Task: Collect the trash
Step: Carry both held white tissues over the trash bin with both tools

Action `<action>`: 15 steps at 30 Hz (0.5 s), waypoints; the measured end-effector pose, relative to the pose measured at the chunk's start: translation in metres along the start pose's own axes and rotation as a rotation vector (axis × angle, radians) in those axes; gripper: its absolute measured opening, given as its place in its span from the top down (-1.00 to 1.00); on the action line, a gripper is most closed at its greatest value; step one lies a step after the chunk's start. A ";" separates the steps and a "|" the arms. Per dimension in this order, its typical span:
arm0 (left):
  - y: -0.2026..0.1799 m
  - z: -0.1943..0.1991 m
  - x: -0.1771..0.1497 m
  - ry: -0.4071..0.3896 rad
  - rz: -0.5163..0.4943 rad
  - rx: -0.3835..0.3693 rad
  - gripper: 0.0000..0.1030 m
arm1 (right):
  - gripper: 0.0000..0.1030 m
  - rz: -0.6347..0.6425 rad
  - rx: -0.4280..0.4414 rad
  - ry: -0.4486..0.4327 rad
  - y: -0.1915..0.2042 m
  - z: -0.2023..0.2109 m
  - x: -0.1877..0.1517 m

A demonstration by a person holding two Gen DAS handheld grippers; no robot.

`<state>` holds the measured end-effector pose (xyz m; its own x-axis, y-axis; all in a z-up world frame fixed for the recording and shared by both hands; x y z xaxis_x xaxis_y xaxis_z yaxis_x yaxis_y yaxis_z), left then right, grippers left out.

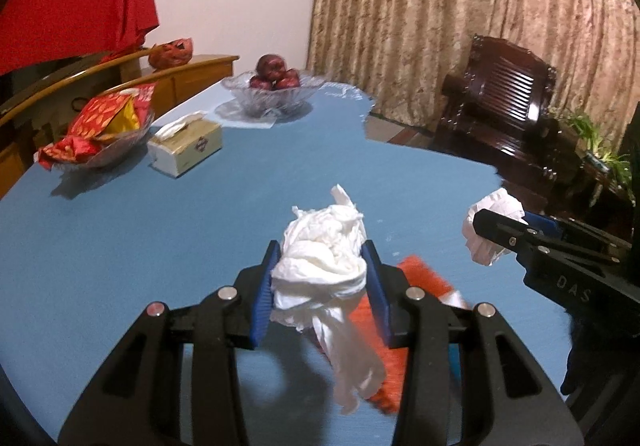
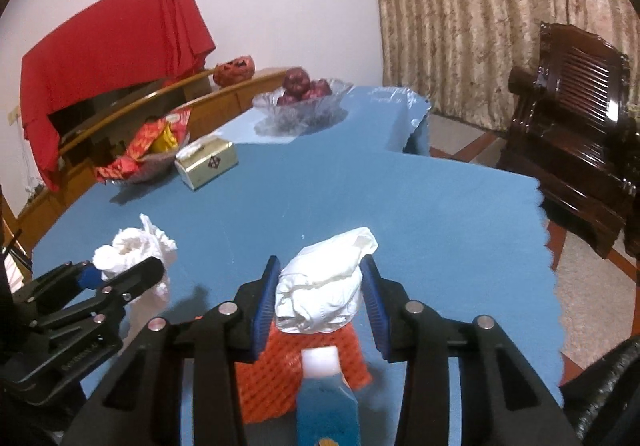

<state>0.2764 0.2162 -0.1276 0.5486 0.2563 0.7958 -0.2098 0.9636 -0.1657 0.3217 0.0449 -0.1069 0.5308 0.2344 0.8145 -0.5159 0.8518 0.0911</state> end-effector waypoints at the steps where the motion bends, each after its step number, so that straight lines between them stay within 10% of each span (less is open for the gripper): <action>1: -0.005 0.003 0.001 -0.002 -0.003 -0.012 0.23 | 0.21 -0.004 -0.005 -0.006 -0.003 0.006 0.000; 15: -0.109 0.033 -0.019 0.007 -0.092 -0.187 0.24 | 0.21 -0.080 -0.133 -0.052 -0.072 0.101 -0.024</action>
<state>0.2623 0.1044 -0.1052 0.5641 0.1668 0.8086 -0.0049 0.9800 -0.1988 0.2786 -0.0696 -0.0751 0.5296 0.1418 0.8363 -0.3776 0.9223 0.0827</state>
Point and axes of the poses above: each gripper's, at about its wrist camera, not at the fingertips, and z roughly against the way its jaws point, y to its left, x to its top, the point moved 8 cm from there along -z, roughly the way its jaws point, and after that the axes turned 5 degrees about z, right-handed, at the moved point
